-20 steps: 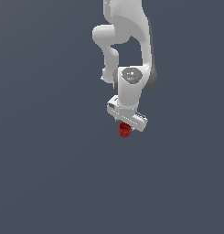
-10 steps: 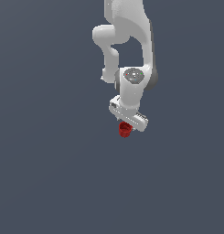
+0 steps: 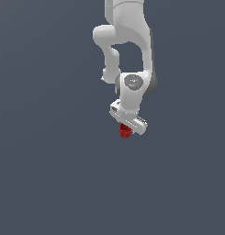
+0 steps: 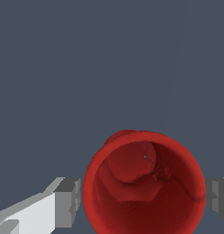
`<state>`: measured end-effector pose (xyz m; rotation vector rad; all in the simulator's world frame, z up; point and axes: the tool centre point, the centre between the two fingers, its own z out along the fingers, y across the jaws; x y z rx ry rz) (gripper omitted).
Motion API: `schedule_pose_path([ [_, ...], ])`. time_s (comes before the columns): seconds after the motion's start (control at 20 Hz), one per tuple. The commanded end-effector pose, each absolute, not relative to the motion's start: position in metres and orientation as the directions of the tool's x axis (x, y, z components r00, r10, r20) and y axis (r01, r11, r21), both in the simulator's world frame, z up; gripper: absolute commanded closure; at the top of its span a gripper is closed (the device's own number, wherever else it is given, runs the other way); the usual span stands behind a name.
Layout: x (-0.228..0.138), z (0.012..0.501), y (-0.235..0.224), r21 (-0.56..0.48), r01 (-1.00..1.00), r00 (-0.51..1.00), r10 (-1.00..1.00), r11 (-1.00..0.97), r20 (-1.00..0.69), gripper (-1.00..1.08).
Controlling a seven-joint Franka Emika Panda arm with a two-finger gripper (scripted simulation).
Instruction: Pick up the object and move it to a goal position.
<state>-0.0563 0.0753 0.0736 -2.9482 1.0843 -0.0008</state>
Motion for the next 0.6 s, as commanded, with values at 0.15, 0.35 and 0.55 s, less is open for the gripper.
schedule_pose_path([
  [0.15,-0.057,0.051,0.076,0.000,-0.649,0.761,-0.649,-0.761,0.000,-0.92],
  [0.35,-0.056,0.047,0.075,0.000,-0.650,0.760,-0.650,-0.760,0.000,-0.92],
  [0.55,-0.056,0.047,0.075,0.000,-0.650,0.760,-0.650,-0.760,0.000,1.08],
])
